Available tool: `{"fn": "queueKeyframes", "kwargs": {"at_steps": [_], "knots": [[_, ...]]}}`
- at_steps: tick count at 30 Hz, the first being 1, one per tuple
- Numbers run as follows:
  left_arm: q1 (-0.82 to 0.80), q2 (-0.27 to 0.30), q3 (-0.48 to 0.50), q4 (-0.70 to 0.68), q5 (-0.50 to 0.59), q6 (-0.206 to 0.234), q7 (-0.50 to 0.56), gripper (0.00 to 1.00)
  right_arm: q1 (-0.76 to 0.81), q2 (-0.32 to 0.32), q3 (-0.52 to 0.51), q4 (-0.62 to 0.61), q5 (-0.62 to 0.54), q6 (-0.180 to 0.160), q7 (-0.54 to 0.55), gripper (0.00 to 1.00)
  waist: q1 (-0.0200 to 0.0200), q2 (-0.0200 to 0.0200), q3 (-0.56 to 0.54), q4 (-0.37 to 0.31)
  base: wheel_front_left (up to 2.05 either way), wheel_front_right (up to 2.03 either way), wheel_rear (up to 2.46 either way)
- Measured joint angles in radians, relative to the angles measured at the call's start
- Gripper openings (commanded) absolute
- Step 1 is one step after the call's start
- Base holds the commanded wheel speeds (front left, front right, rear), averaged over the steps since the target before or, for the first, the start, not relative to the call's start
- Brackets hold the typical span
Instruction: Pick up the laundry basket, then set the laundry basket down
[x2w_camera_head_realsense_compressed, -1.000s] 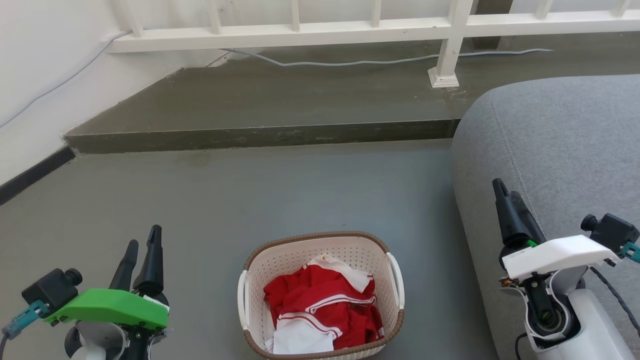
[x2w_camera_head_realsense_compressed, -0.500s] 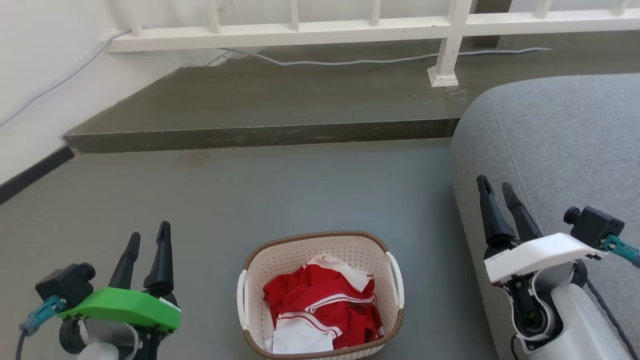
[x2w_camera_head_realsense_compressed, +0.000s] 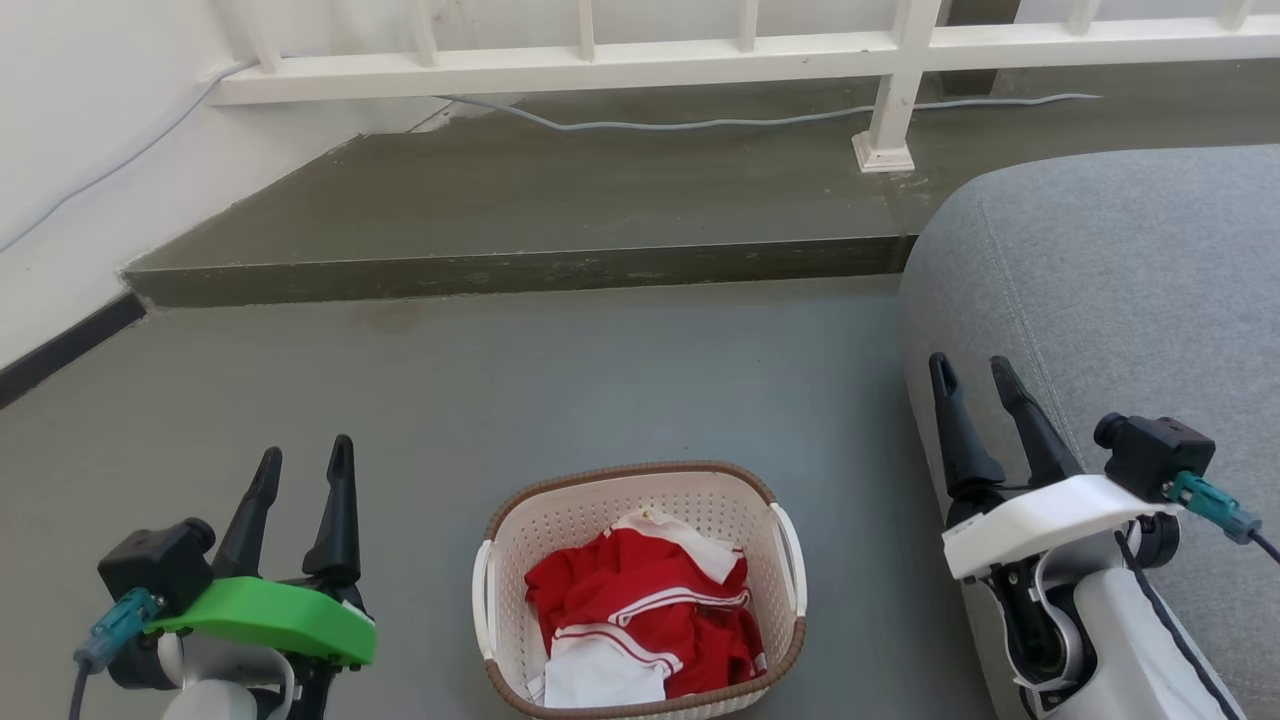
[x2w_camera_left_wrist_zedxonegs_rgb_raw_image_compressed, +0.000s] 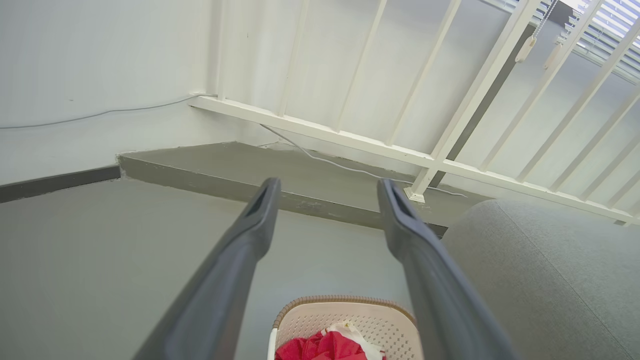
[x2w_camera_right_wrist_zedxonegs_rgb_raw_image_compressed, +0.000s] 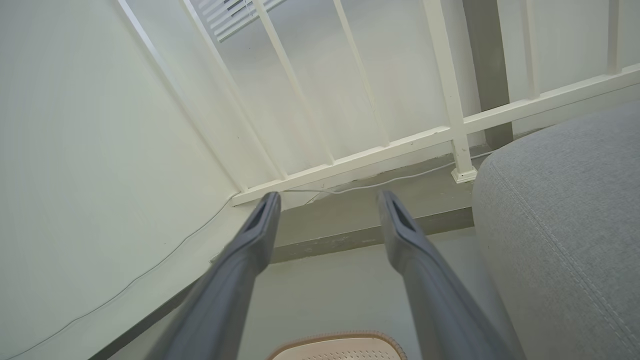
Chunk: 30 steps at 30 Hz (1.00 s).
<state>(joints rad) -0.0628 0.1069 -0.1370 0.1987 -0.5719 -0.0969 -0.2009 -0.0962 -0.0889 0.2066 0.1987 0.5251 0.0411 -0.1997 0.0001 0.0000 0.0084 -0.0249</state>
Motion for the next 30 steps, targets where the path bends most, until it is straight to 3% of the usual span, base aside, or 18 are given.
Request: {"fn": "queueKeyframes", "kwargs": {"at_steps": [14, 30], "knots": [[0.0, -0.001, -0.013, -0.012, 0.182, -0.005, -0.048, 1.0, -0.011, 0.001, 0.034, -0.013, -0.186, -0.008, -0.051, 1.0, 0.0, 0.0, 0.0, -0.005, 0.0, 0.0, 0.0], [0.0, -0.021, 0.006, -0.01, 0.211, -0.018, -0.051, 1.0, -0.016, 0.012, 0.017, -0.003, -0.21, -0.009, -0.051, 1.0, 0.0, 0.0, 0.002, -0.005, 0.0, 0.0, 0.0]]}}
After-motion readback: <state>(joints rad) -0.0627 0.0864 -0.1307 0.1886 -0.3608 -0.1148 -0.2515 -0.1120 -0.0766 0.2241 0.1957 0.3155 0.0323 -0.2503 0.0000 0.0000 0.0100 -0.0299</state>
